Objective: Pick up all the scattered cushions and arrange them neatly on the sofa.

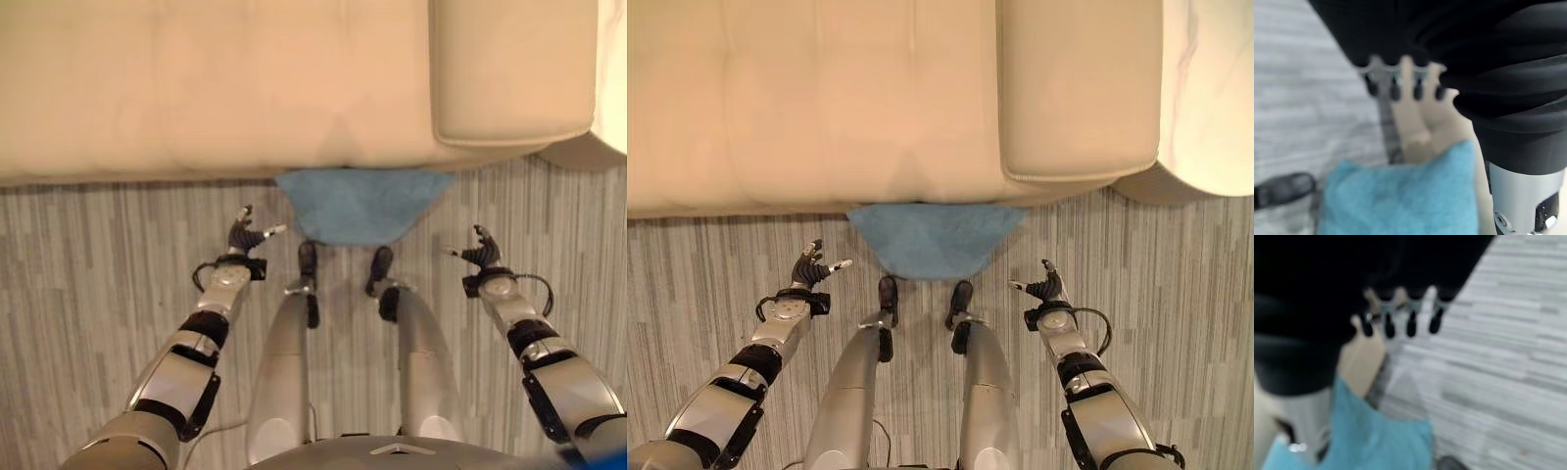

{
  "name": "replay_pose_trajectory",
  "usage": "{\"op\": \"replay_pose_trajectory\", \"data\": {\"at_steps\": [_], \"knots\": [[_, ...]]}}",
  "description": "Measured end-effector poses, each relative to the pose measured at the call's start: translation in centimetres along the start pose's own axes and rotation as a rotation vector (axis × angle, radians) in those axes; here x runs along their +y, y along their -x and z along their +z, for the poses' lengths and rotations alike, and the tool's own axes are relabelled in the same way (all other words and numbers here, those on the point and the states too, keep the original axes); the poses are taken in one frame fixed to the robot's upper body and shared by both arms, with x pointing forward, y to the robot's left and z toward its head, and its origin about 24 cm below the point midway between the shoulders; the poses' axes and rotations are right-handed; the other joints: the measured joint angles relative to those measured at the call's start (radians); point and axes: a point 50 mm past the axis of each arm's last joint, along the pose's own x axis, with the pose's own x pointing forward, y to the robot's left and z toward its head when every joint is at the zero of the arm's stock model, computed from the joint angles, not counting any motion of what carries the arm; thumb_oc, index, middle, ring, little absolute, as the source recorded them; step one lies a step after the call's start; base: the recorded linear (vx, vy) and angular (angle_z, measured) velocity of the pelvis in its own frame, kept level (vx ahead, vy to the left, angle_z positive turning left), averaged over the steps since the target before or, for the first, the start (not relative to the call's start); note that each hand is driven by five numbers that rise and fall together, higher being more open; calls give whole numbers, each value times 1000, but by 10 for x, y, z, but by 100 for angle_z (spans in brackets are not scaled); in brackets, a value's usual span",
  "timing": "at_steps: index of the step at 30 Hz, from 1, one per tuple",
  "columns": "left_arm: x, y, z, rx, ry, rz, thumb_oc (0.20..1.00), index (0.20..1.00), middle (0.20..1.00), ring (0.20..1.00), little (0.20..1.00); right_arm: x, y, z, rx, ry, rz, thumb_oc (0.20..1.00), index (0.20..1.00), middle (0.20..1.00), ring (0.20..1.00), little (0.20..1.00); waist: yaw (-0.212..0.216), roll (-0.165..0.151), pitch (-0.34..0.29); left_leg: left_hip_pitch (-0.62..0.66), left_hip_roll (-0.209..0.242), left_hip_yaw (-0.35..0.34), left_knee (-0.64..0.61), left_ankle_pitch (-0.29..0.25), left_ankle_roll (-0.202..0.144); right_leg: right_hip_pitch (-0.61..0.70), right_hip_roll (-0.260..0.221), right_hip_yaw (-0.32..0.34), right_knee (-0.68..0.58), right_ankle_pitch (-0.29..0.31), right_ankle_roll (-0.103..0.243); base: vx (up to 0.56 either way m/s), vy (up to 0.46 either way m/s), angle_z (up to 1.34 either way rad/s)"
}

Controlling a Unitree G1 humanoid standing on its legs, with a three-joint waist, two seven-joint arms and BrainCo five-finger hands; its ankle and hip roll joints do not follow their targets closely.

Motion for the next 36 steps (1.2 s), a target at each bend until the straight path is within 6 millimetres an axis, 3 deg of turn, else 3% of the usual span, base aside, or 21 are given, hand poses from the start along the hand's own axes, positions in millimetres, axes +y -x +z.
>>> {"op": "replay_pose_trajectory", "data": {"at_steps": [3,5,11,15,22,31,36], "knots": [[1,-12,48,-146,25,18,1000,1000,1000,1000,1000,-21,-14,55,-164,-58,-88,1000,1000,1000,1000,1000,-10,7,27,-179,0,-1,112,-10,4,-173,-11,14,102,-11,-12,-10,-3,0],[-3,-16,68,-194,60,14,1000,1000,1000,1000,1000,-20,-15,69,-196,-96,-103,1000,1000,1000,1000,1000,-17,7,43,-258,5,-2,198,-38,7,-249,-19,20,180,-32,-33,3,-7,2],[-8,-14,70,-209,60,24,1000,1000,1000,1000,1000,-19,-13,74,-228,-132,-125,1000,1000,1000,1000,1000,-29,8,26,-355,8,-1,253,-48,8,-350,-19,37,231,-40,-32,-4,-26,-3],[-11,-16,88,-259,54,13,1000,1000,1000,1000,1000,-23,-13,83,-256,-176,-139,1000,1000,1000,1000,1000,-36,9,12,-472,8,1,294,-47,9,-471,-19,46,268,-37,-37,9,-18,-1],[-10,-19,140,-406,29,14,1000,1000,1000,1000,1000,-27,-10,127,-405,-250,-129,1000,1000,1000,1000,1000,-32,11,12,-597,25,13,379,-70,14,-603,-20,65,339,-44,-45,23,-17,-3],[-5,-20,165,-477,-40,30,1000,1000,1000,1000,1000,-33,0,189,-614,-213,-90,1000,1000,1000,1000,1000,-42,11,19,-611,27,41,412,-82,22,-638,-18,104,372,-44,-42,2,-6,0],[3,-18,186,-543,-92,50,1000,1000,1000,1000,1000,-41,6,216,-718,-96,-71,1000,1000,1000,1000,1000,-42,10,78,-599,29,46,430,-84,24,-631,-17,113,392,-43,-44,4,-16,0]]}}
